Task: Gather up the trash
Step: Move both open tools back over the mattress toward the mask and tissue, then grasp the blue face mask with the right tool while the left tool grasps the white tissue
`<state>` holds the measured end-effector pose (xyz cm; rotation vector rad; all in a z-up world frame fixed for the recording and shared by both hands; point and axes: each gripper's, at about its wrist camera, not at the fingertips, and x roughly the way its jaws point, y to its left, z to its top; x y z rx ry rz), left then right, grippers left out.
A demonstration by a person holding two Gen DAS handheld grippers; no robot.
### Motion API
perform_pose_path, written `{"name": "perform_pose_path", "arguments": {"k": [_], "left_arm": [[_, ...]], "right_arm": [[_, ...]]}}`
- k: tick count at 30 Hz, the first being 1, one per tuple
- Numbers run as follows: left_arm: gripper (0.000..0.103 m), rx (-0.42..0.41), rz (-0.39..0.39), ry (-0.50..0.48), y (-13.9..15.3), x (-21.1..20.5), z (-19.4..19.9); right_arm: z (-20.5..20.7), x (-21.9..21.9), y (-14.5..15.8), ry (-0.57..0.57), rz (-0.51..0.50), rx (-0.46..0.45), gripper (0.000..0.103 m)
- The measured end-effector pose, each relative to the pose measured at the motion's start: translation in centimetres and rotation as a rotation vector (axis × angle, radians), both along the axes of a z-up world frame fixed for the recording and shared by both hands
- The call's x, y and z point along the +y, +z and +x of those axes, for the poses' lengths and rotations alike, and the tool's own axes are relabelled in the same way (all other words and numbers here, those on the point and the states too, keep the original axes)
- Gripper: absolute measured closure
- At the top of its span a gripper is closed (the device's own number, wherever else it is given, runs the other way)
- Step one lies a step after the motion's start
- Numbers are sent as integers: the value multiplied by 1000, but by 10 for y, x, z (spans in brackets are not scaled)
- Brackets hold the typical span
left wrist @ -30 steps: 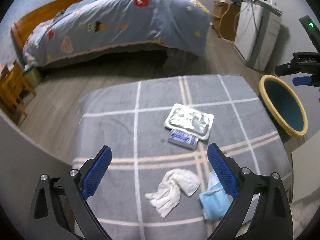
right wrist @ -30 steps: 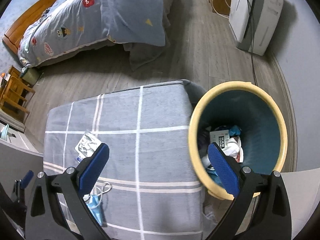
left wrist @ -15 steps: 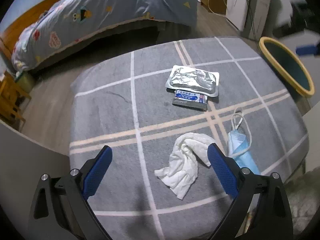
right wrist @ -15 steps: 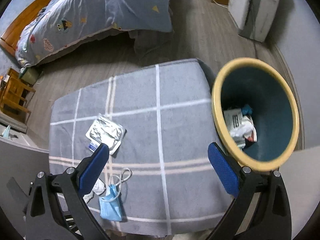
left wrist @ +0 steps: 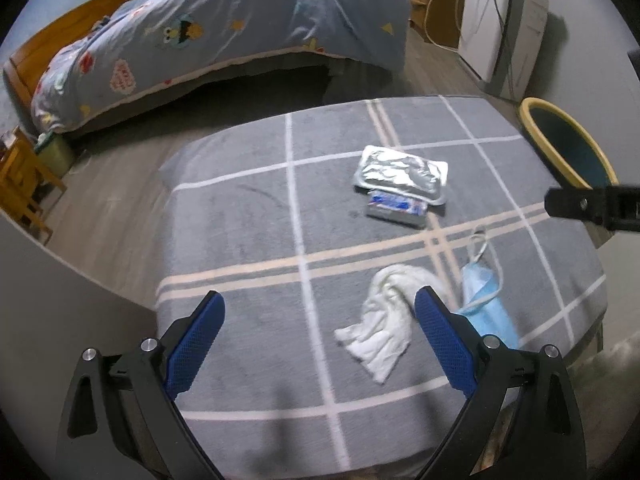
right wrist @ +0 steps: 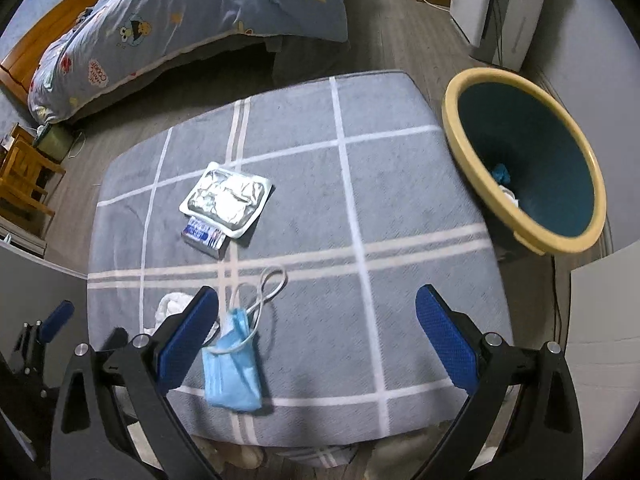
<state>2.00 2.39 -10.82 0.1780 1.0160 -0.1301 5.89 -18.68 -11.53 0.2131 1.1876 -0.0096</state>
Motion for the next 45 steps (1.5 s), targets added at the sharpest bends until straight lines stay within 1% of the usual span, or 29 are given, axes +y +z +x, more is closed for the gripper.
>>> {"name": "perform_pose_path", "arguments": {"k": [3,6,8,9,10,11,12,14,16,17,21,22,23,24,25,27,29,31,33,34,37,38,39,41,43,45], "left_arm": [[8,-1,3,21,1,15,-2],[8,-3,-19,50,3,29,-4],[8,-5,-37,66,4,36,-4],[8,-5,-41,67,5,39,-4],[8,-8,-45,66,5,41,-5],[8,-10,-47,65,5,42,-5],[8,-10,-49,64,5,43,-5],[8,-8,-51,64,4,45,-5],[8,-6,-55,62,4,45,-4],[8,-6,-59,59,4,45,-3],[8,0,-70,40,4,40,0],[8,2,-71,33,3,37,1],[8,4,-77,24,3,34,2],[8,5,-81,16,2,30,2],[8,8,-82,5,1,25,4],[8,16,-86,-10,-2,18,6],[8,27,-85,-20,-7,11,7],[8,42,-95,-18,-14,5,9],[9,57,-109,-10,-21,-2,10],[9,62,-116,-2,-25,-6,10],[10,78,-120,1,-36,-20,9],[13,79,-115,-1,-39,-24,8],[17,83,-109,-3,-42,-27,8],[20,86,-90,-2,-47,-33,9],[22,81,-61,-8,-51,-37,11],[26,91,-54,-15,-55,-38,13]], "right_arm": [[-7,14,-12,11,4,29,6],[-11,31,-21,45,9,48,9],[-11,48,-28,91,3,67,22],[-10,54,-31,107,0,75,25],[-10,62,-36,135,2,95,34],[-9,67,-41,151,11,115,46],[-9,69,-46,158,20,135,52],[-7,70,-53,157,32,175,82],[-5,68,-52,141,50,180,87],[-3,65,-46,131,46,169,90],[3,56,-29,121,32,150,92],[13,48,-13,128,17,141,92],[13,48,-13,128,17,141,92],[21,40,3,138,15,121,92],[25,36,12,155,1,108,92],[32,26,36,217,-87,53,92],[38,16,53,252,-135,3,92],[42,2,63,270,-158,-30,92],[45,-7,66,290,-204,-70,92],[46,-12,63,293,-204,-78,92],[53,-22,53,277,-131,-42,92],[55,-25,53,279,-117,-44,92],[57,-26,53,287,-117,-47,92],[59,-26,51,297,-108,-41,92],[61,-26,47,297,-77,-25,92],[63,-26,44,308,-59,-16,92]]}}
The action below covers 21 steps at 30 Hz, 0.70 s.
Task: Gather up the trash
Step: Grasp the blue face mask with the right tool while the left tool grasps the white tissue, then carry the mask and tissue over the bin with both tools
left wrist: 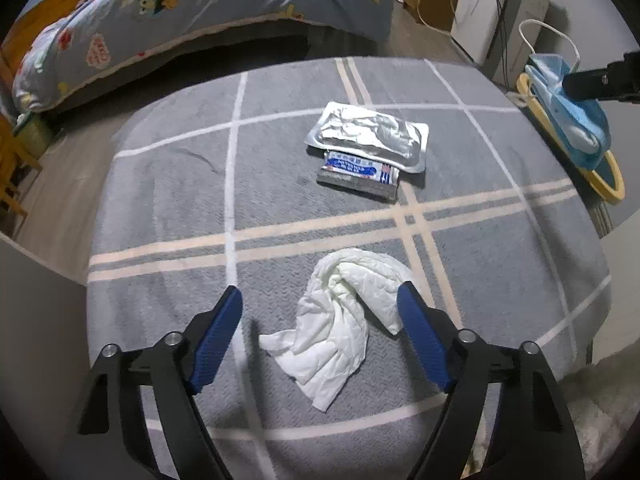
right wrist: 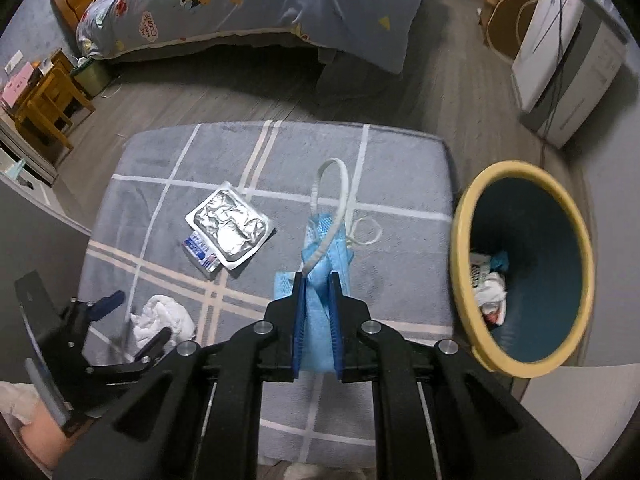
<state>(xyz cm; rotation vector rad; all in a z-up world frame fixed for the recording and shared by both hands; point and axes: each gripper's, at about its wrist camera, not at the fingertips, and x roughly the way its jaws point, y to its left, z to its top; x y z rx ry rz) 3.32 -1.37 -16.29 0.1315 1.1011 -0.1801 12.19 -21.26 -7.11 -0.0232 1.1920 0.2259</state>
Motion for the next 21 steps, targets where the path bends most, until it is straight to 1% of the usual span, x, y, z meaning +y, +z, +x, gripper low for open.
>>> {"name": "perform_pose_path", "arguments": {"k": [4,5,6,7,8,9,10,12,16,21], "left_arm": [[31,14,28,-22,-7,-3,1],[35,16,32,-27,-9,-4,1],[44,21,35,-35,-10,-5,1],[51,24,36,-44,-10,-6,0],[68,27,26,-60,-10,-7,1],[80,32,14,-76,-9,-10,2],[81,33,17,-90,-8,-13,2],[87,25,10,-107,-5,-17,1],[88,-15,-11,-130,11,-26,1],[88,-87,-74,-130,42,-36,8]], "right_arm": [[1,1,-3,17,-3,4,92],[2,-1,-4,15,6,11,92],[3,-4,-5,6,17,18,92],[4,-6,-5,2,23,21,92],[4,-7,-6,-1,26,22,92],[4,-7,-6,-1,26,22,92],[4,-8,-6,-4,30,23,92],[4,-12,-5,-12,39,19,92],[6,-23,-4,-41,57,13,92],[8,-47,2,-98,84,-10,92]]}}
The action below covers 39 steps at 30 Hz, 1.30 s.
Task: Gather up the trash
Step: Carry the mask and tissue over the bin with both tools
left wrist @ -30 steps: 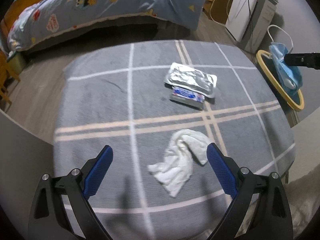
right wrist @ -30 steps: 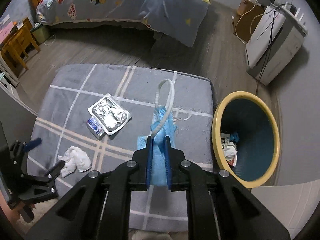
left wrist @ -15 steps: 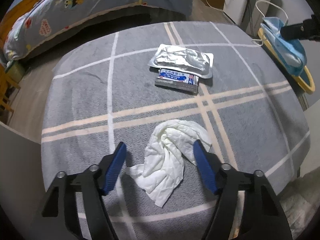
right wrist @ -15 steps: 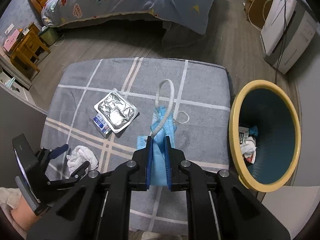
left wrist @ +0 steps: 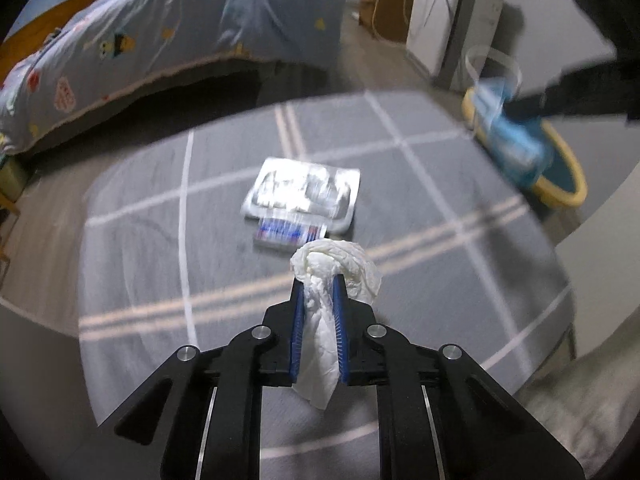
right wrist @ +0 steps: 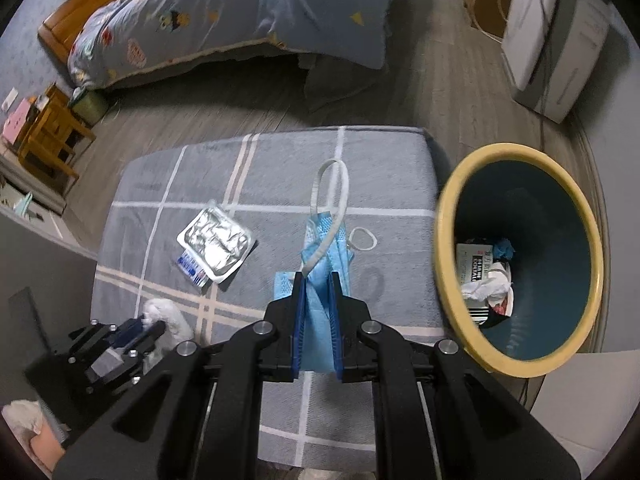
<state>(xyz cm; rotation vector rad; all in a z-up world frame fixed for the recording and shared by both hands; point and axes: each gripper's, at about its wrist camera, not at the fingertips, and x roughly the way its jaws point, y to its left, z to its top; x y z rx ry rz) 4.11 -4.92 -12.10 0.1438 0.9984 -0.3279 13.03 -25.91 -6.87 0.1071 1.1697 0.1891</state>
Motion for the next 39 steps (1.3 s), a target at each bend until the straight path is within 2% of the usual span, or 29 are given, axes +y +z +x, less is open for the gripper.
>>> {"name": "perform_pose_path", "arguments": {"k": [7,14,21,27,33,39], "left_arm": [[88,-90,-5,-24,39,-29,3],[88,-119,-21,-34,52,-52,10],[88,-126,-26,-55,56,-76,19],[88,-145,-6,-128,60,-111,20],[88,-166,-3,-247,67,-162,16],[88,-117,-71,-357,61,-207,13]], "right_arm": [[-1,-22,-1,-32,13,-1,92],[-5,-43,-2,-42,28,-6,92],[-5,-84,-4,-117,48,-15,92],[-6,-128,-5,-214,36,-37,92],[-3,-169,-13,-325,58,-32,92],[0,-196,-25,-392,46,-13,92]]}}
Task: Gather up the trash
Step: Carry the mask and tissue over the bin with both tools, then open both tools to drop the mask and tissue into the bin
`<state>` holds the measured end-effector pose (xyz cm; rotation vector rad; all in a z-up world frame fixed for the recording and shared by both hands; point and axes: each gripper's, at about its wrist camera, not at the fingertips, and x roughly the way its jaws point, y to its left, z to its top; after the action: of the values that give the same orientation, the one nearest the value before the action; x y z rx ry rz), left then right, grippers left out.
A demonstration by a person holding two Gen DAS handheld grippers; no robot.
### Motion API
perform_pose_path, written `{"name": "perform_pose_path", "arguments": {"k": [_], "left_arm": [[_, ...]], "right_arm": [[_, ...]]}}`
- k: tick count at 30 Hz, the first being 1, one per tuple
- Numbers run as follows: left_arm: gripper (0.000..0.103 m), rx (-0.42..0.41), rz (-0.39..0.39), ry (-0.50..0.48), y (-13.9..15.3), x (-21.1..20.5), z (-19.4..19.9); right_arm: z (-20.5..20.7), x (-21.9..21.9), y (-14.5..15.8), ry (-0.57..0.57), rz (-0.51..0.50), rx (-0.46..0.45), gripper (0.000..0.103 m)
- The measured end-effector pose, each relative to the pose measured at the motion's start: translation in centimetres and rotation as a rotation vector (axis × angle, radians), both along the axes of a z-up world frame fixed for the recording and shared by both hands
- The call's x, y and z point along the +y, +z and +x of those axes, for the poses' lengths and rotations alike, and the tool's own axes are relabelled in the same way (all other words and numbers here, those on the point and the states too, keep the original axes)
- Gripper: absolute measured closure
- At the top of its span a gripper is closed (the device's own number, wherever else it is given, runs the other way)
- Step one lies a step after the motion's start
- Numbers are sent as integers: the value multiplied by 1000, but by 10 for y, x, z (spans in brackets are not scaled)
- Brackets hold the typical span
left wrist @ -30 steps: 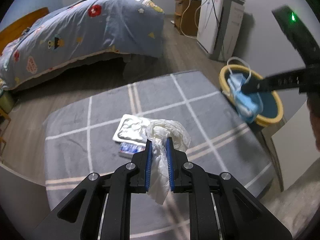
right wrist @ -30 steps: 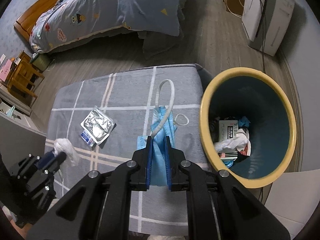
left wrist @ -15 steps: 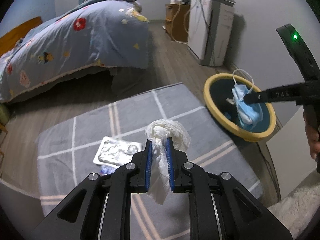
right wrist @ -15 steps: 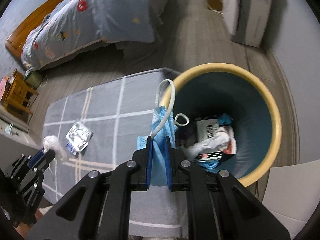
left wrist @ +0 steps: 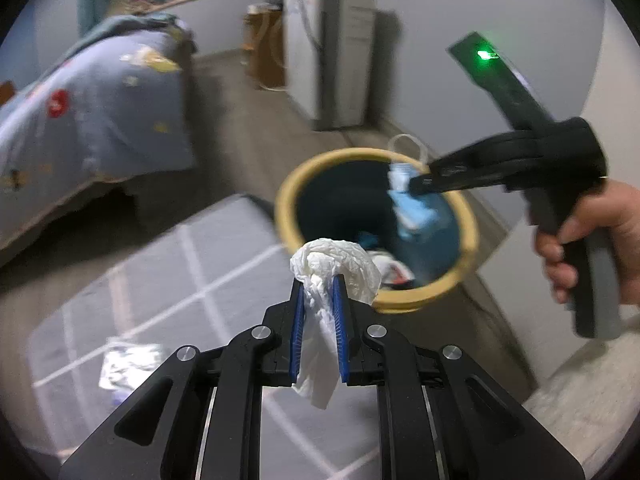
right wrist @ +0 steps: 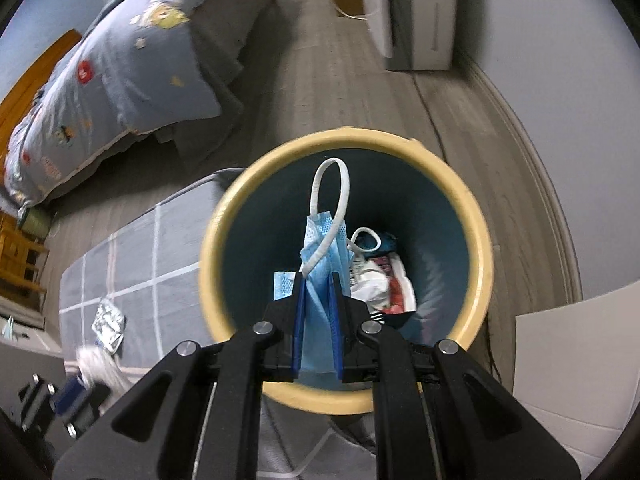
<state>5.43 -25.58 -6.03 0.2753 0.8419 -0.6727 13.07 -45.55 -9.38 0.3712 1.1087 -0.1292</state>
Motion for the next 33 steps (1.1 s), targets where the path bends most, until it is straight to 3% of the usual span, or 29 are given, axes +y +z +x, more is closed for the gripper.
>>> {"name": "perform_pose_path", "arguments": {"k": [7,13,16,18,20,23,25,30,33], "left_arm": [[88,56,8,-73,-22,-52,16],[85,33,43,-69,-38,-80,48],[71,-5,48,-52,-38,-83,60],[52,-25,47,-36,-37,-81,61],[46,-37,39,-29,-36,-76,61],[45,-25,36,-14,-38,-68,62],[40,-14,32,-1,-39,-61,59],[20,-19,18,26,-34,-38,50],[10,-15,14,56,-28,-19,44]], "right_arm": [[0,-33,-16,-101,71,21,92],[3,-43,-17,-129,75,7,92],[3,-44,-13,-126,86,-28,91],[4,-43,-9,-116,81,-55,88],[6,-42,-7,-109,81,-71,74],[8,-41,-6,-108,82,-79,58],[8,-40,-6,-110,94,-79,50],[7,-35,1,-111,85,-88,28],[7,-30,6,-106,88,-95,10]]}}
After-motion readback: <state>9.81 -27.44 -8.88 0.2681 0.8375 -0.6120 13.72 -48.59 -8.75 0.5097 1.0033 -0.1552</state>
